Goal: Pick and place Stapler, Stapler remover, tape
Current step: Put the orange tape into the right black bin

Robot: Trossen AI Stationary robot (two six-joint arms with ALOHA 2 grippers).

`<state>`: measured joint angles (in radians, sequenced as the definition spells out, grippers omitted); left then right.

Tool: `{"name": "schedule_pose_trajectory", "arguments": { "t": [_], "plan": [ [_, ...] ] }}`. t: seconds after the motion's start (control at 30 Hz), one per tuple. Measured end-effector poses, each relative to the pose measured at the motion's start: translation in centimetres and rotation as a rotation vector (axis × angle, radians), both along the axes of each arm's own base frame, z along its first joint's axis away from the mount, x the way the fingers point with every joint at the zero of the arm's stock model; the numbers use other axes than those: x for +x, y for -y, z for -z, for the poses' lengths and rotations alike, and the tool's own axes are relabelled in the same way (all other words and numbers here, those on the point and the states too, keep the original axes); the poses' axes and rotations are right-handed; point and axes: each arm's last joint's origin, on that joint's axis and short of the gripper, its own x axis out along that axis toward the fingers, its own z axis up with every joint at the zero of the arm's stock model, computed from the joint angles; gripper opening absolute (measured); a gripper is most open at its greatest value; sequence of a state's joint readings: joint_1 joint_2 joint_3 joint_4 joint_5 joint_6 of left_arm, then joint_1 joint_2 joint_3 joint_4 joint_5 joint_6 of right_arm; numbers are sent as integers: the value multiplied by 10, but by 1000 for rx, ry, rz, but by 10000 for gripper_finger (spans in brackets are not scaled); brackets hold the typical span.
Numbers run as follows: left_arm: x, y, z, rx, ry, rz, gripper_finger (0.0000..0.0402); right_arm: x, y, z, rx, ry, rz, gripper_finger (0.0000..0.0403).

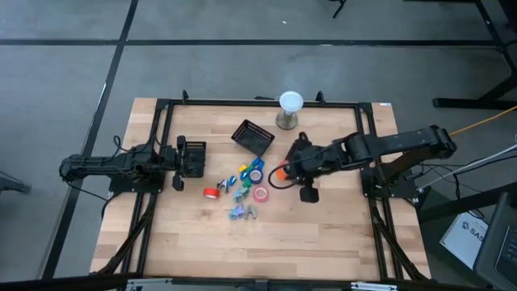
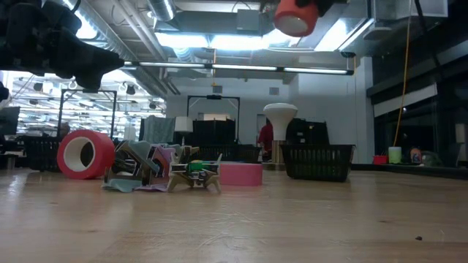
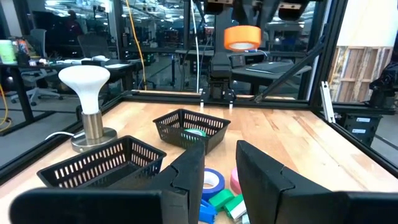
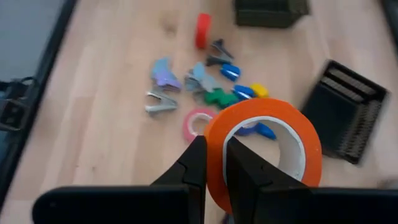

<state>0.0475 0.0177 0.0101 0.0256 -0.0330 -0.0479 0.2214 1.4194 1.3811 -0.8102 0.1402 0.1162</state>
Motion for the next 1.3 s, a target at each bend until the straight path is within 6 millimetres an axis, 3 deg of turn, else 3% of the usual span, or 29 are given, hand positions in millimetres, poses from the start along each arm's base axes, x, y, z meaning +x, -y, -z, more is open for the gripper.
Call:
{"name": "schedule_pose_trajectory", "arguments": {
  "t": [0.5, 0.8, 0.9, 1.07, 1.3],
  "plan": [
    [0, 0, 0, 0, 0, 0, 88, -8, 9, 6, -56, -61, 141, 39],
    [0, 0, 0, 0, -1, 0, 88, -34, 12, 43, -89, -175, 213, 39],
    [0, 0, 0, 0, 0, 0, 88, -42, 16, 56, -55, -121, 262, 39],
    [0, 0, 0, 0, 0, 0, 88, -43, 17, 83, 6, -44, 326, 40],
    [0, 0, 0, 0, -1, 0, 88, -46, 25, 118, 40, -86, 518, 40]
  ]
}}
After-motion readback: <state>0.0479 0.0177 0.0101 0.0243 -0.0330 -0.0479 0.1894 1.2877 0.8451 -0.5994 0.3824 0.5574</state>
